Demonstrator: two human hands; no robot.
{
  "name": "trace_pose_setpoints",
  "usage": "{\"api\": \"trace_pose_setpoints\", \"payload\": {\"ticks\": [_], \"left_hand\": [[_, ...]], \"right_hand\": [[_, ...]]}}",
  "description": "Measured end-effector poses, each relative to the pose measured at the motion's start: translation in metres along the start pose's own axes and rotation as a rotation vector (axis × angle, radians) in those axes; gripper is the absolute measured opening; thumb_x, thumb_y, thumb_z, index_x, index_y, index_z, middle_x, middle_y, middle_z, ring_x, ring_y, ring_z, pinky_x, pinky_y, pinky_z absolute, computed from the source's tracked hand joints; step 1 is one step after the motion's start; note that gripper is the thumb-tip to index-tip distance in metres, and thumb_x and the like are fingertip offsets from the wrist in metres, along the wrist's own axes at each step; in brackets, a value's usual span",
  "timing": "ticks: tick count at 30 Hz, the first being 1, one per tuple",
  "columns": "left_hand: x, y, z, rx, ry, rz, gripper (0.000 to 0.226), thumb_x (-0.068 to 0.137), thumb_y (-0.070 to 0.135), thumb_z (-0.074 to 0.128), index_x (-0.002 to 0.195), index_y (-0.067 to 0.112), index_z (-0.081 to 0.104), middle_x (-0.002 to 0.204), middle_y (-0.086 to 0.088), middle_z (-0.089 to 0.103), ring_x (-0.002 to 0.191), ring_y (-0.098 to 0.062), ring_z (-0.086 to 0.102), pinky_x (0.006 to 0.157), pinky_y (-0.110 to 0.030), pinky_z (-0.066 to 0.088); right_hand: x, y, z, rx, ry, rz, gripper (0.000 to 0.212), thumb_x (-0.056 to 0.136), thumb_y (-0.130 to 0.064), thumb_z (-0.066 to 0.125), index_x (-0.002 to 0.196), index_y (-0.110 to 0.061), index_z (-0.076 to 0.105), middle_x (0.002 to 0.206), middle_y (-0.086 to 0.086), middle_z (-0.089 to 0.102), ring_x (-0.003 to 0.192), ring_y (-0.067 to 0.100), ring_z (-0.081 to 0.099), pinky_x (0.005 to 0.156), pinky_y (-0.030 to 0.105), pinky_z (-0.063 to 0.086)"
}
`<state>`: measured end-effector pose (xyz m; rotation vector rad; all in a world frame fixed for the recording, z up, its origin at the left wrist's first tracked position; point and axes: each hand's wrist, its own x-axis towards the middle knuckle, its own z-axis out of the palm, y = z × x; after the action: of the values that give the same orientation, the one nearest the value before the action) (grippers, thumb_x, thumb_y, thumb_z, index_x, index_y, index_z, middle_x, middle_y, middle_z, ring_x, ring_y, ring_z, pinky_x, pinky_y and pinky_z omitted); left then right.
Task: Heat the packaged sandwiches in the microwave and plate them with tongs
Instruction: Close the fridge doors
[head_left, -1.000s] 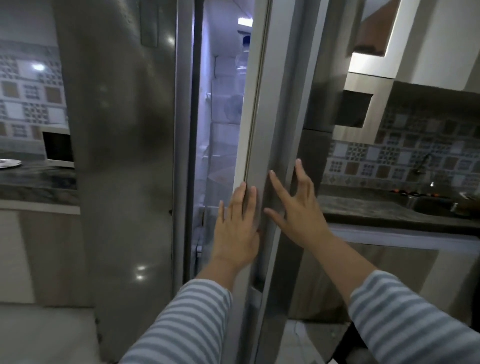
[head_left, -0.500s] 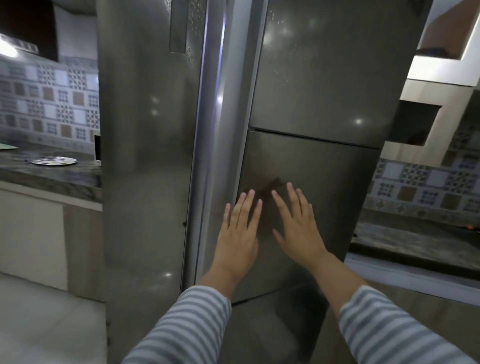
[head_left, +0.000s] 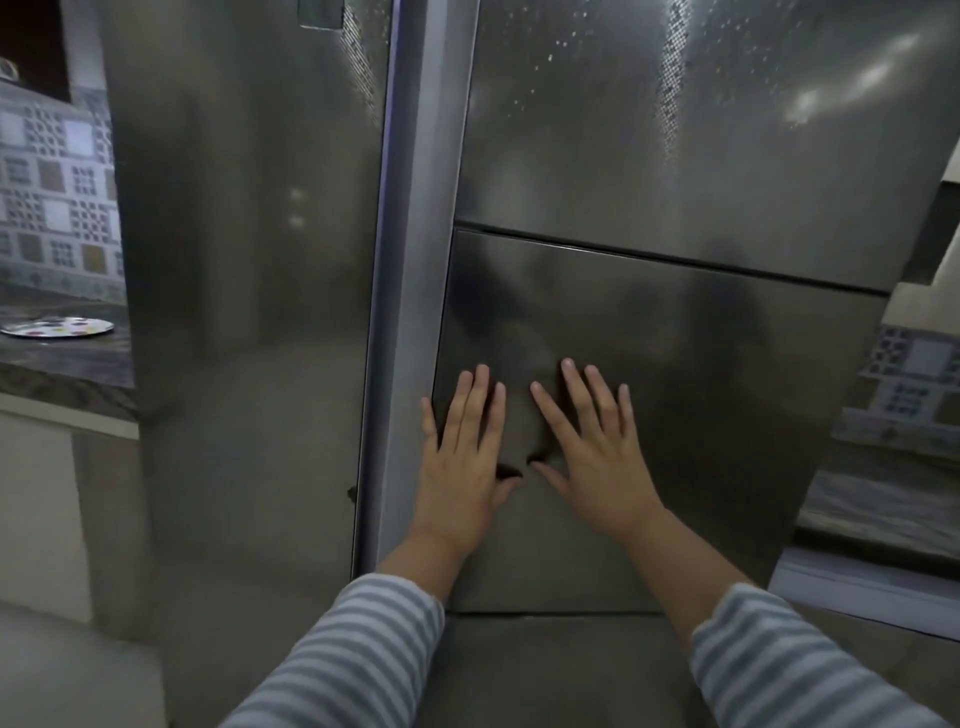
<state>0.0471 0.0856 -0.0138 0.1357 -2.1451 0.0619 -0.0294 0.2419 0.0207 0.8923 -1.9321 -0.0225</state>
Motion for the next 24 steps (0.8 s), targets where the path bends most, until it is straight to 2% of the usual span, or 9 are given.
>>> {"api": "trace_pose_setpoints", "payload": {"ticks": [6, 10, 16, 18, 22, 24], "left_hand": [[0.025, -0.024, 0.049, -0.104, -0.075, 0.016, 0.119, 0.064, 0.048, 0.081, 0.151, 0.010, 0.009, 0.159, -0.015, 0.007, 0.147, -0.027, 0.003, 0.116, -0.055, 0.015], [0.034, -0.030, 0.076, -0.122, -0.167, 0.012, 0.119, 0.067, 0.045, 0.080, 0.150, 0.013, 0.002, 0.159, -0.014, -0.001, 0.147, -0.026, -0.005, 0.117, -0.051, 0.010], [0.037, -0.030, 0.085, -0.121, -0.198, 0.007, 0.117, 0.067, 0.041, 0.081, 0.150, 0.013, 0.003, 0.159, -0.014, -0.001, 0.147, -0.027, -0.005, 0.117, -0.052, 0.012], [0.035, -0.027, 0.082, -0.123, -0.219, 0.004, 0.112, 0.074, 0.038, 0.077, 0.151, 0.014, 0.000, 0.158, -0.011, -0.010, 0.147, -0.026, -0.010, 0.118, -0.051, 0.009], [0.017, -0.020, 0.075, -0.095, -0.341, -0.068, 0.094, 0.088, 0.023, 0.062, 0.151, 0.016, -0.008, 0.158, -0.005, -0.022, 0.145, -0.021, -0.019, 0.120, -0.045, 0.004], [-0.008, -0.017, 0.069, -0.063, -0.479, -0.127, 0.089, 0.091, 0.020, 0.055, 0.152, 0.017, -0.009, 0.157, -0.002, -0.024, 0.145, -0.019, -0.019, 0.120, -0.044, 0.001]], "right_hand": [[0.026, 0.001, 0.047, -0.064, 0.011, 0.006, 0.099, 0.066, -0.048, 0.079, 0.148, -0.022, 0.030, 0.157, 0.012, 0.014, 0.144, 0.034, 0.016, 0.111, 0.062, 0.020], [0.036, 0.007, 0.068, -0.084, 0.000, -0.014, 0.095, 0.068, -0.043, 0.079, 0.148, -0.021, 0.033, 0.157, 0.013, 0.013, 0.145, 0.035, 0.013, 0.112, 0.063, 0.019], [0.035, 0.010, 0.075, -0.105, -0.047, -0.024, 0.090, 0.073, -0.044, 0.073, 0.150, -0.022, 0.030, 0.159, 0.014, 0.015, 0.146, 0.035, 0.008, 0.113, 0.063, 0.014], [0.032, 0.008, 0.074, -0.087, -0.052, -0.017, 0.088, 0.074, -0.041, 0.074, 0.149, -0.022, 0.032, 0.158, 0.015, 0.019, 0.145, 0.035, 0.010, 0.113, 0.063, 0.015], [0.011, -0.005, 0.076, 0.011, -0.106, 0.010, 0.082, 0.073, -0.030, 0.075, 0.146, -0.020, 0.039, 0.157, 0.015, 0.022, 0.145, 0.035, 0.013, 0.112, 0.063, 0.018], [-0.013, -0.022, 0.078, 0.071, -0.203, 0.058, 0.077, 0.073, -0.028, 0.073, 0.143, -0.019, 0.042, 0.158, 0.014, 0.019, 0.146, 0.035, 0.013, 0.113, 0.062, 0.016]]}}
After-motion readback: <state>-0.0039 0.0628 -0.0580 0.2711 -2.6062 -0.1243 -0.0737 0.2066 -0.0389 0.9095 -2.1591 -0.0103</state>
